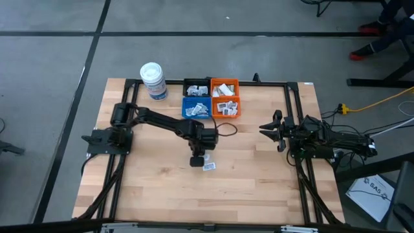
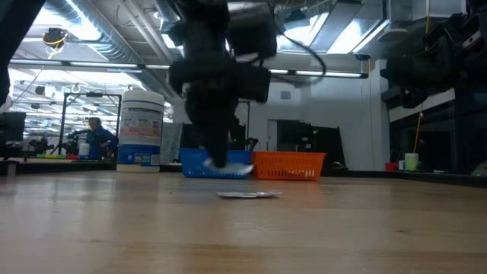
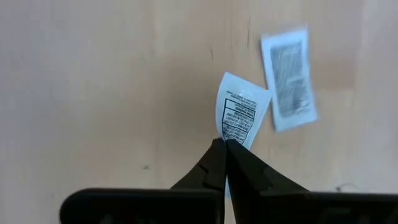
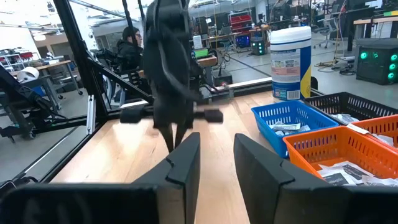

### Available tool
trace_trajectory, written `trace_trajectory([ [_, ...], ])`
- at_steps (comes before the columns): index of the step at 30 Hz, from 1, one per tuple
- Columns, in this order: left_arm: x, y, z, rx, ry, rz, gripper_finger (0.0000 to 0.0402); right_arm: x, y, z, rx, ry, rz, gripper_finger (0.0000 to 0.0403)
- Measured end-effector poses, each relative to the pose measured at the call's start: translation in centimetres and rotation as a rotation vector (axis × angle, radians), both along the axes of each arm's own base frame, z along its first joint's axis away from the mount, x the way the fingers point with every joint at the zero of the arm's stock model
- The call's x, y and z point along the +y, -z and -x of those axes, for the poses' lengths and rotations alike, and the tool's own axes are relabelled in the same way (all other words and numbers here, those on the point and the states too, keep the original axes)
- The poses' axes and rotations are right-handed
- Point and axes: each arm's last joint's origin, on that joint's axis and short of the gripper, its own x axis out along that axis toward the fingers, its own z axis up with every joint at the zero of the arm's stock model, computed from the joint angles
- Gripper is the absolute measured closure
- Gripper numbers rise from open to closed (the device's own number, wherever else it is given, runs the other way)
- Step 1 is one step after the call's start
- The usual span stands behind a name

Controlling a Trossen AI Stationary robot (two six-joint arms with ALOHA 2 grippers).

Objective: Pick & Place First Aid Supplies
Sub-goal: Put the ointment pack into the blue bin

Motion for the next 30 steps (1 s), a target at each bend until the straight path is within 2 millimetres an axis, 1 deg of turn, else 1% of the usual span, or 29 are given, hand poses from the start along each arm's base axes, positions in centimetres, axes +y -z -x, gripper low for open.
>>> trace_trajectory([
  [4,0.1,-2.1,0.4,-0.053,-0.055,-0.048,0.0399,0.0,0.0,0.0,0.0,0.0,0.0,0.0303],
  [11,0.5,-6.2,1.2,-0.186,-0.179,-0.066,0.0399,0.0,0.0,0.0,-0.001,0.0,0.0,0.0303],
  [20,1.1,-11.2,3.1,-0.345,-0.309,-0.111,0.0399,0.0,0.0,0.0,0.0,0.0,0.0,0.0303],
  [27,2.8,-13.7,4.4,-0.42,-0.406,-0.134,0.0399,0.0,0.0,0.0,0.0,0.0,0.0,0.0303],
  [30,3.6,-14.0,4.6,-0.429,-0.45,-0.136,0.0399,0.0,0.0,0.0,-0.001,0.0,0.0,0.0303],
])
